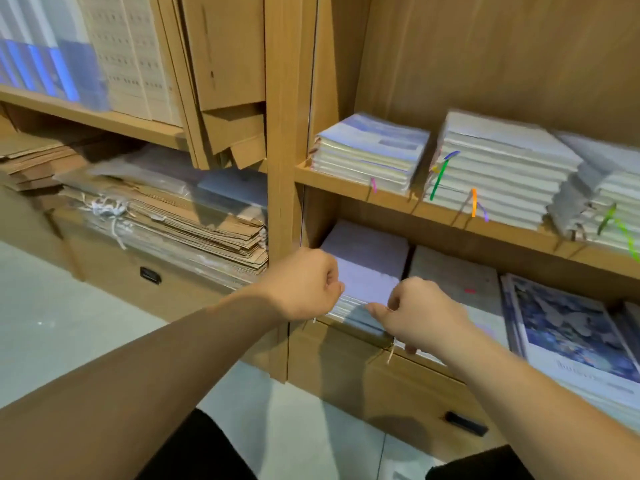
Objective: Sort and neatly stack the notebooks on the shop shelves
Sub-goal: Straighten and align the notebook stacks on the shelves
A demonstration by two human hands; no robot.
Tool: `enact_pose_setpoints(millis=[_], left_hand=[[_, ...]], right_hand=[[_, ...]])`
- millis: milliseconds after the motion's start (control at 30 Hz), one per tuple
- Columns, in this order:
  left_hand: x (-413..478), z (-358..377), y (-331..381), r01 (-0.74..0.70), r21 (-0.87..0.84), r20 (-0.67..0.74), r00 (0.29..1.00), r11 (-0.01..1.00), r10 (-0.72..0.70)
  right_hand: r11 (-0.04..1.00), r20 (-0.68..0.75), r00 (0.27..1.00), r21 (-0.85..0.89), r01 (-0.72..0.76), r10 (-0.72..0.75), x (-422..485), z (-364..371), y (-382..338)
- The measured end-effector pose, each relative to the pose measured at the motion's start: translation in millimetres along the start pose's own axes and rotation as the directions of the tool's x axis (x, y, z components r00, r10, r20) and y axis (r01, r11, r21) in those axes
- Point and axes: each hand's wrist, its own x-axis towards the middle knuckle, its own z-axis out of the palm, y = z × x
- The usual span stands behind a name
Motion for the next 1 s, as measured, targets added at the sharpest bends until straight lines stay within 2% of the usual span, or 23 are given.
enact_pose_setpoints(millis=[167,300,467,533,633,1000], left_hand=[[10.9,51.3,-50.5,0.225,0.057,0.081,0.970,0.973,-0.229],[21.1,85.3,-88.7,0.304,-0.017,0.055,0.951,0.953,-0.303],[39.9,110.1,-115.3,0.382,-0.060,0.124,0.919,0.922,-0.373],[45.2,115.4,-118.6,0.397,-0.109,0.156,0.912,0.911,-0.378],[47.7,122.9,-121.2,0.368,-0.128,0.192,0.920,0.921,-0.341],[47.7,133.3,-132.4,0.224,-0.209,0.138,0.970,0.952,-0.198]], right_hand=[[0.996,0.074,0.994,0.034,-0.080,0.077,32.6,48.0,18.8],[0.965,0.162,0.981,0.220,-0.144,0.109,47.0,77.9,30.9],[0.961,0.068,0.984,0.211,-0.176,0.165,55.3,105.5,32.8],[0.964,0.009,0.980,0.178,-0.195,0.196,57.6,110.0,28.7],[0.955,0.012,0.974,0.192,-0.225,0.227,53.6,118.4,22.7],[0.833,0.072,0.944,0.452,-0.319,0.323,55.4,139.8,23.8]])
